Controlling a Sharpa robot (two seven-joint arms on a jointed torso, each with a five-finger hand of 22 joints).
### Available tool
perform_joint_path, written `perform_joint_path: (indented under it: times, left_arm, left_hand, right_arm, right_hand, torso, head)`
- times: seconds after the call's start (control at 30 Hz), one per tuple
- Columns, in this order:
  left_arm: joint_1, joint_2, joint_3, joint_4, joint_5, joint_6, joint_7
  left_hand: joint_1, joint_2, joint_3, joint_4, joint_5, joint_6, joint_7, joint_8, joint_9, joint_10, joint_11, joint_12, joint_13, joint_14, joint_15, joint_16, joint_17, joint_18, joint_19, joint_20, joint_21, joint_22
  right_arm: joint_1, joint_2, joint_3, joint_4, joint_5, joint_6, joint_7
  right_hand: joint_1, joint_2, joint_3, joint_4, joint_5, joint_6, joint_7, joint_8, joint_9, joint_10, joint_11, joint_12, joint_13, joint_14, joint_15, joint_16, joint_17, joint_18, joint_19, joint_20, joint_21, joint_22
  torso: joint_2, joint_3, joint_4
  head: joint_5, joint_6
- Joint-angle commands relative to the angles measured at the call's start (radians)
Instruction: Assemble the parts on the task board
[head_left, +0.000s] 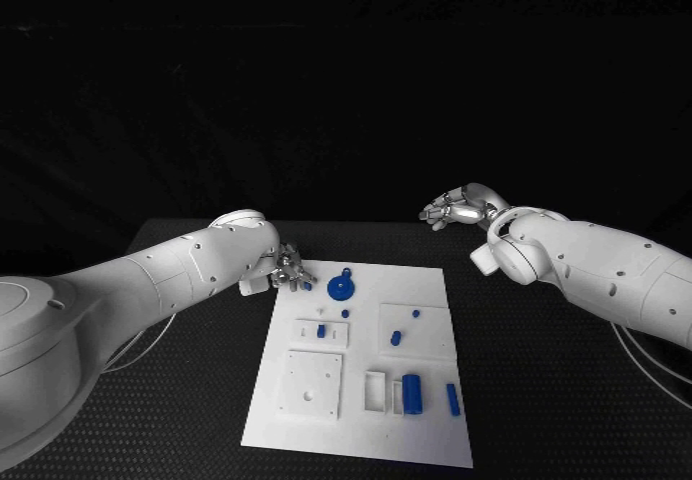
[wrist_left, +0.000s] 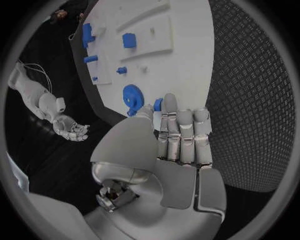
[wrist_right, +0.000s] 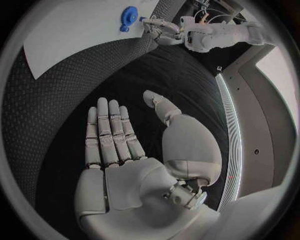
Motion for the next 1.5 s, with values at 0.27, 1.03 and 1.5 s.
perform_joint_path:
  times: [0.27,1.03,1.5]
  left_arm:
    - [0.0,-0.004,0.0,0.008,0.017,-0.017,0.014]
    - [0.017,-0.084,0.004,0.125,0.233,-0.1,0.006]
    - [0.018,-0.136,0.002,0.225,0.221,-0.139,0.005]
  left_hand:
    - [0.201,-0.015,0.103,0.013,-0.125,0.045,-0.016,0.033,0.016,0.042,-0.016,0.008,0.011,0.015,-0.016,0.047,0.004,-0.006,0.017,-0.109,0.01,0.013]
    - [-0.39,-0.075,0.569,-0.532,0.216,0.157,-0.055,0.053,0.106,0.166,-0.046,0.024,0.058,0.083,-0.046,0.143,-0.012,-0.007,0.069,-0.129,0.099,0.01]
    - [-0.431,-0.087,0.608,-0.566,0.3,0.181,-0.065,0.059,0.122,0.191,-0.051,0.032,0.069,0.095,-0.051,0.161,-0.012,-0.006,0.081,-0.133,0.101,0.012]
  right_arm:
    - [0.0,0.001,0.0,0.001,0.001,0.01,0.008]
    - [0.0,-0.01,0.0,0.005,0.005,0.008,0.007]
    - [0.0,-0.015,0.0,0.008,0.008,0.007,0.007]
  right_hand:
    - [-0.004,0.009,-0.005,0.004,0.004,-0.008,0.0,0.003,-0.001,0.007,0.0,-0.004,-0.001,-0.006,-0.001,-0.005,0.002,-0.015,-0.004,0.002,-0.006,0.002]
    - [-0.006,0.009,-0.005,0.006,0.006,-0.008,0.0,0.004,-0.002,0.007,0.0,-0.004,-0.002,-0.006,-0.001,-0.006,0.003,-0.015,-0.003,0.002,-0.008,0.003]
    - [-0.006,0.009,-0.005,0.006,0.007,-0.008,0.0,0.004,-0.002,0.007,0.0,-0.004,-0.002,-0.006,-0.001,-0.007,0.003,-0.015,-0.003,0.002,-0.009,0.004]
  torso:
    - [0.0,0.0,0.0005]
    - [-0.002,0.0009,0.0015]
    - [-0.001,-0.0007,0.0009]
  head:
    - [0.0,-0.004]
    - [0.005,-0.004]
    - [0.006,-0.002]
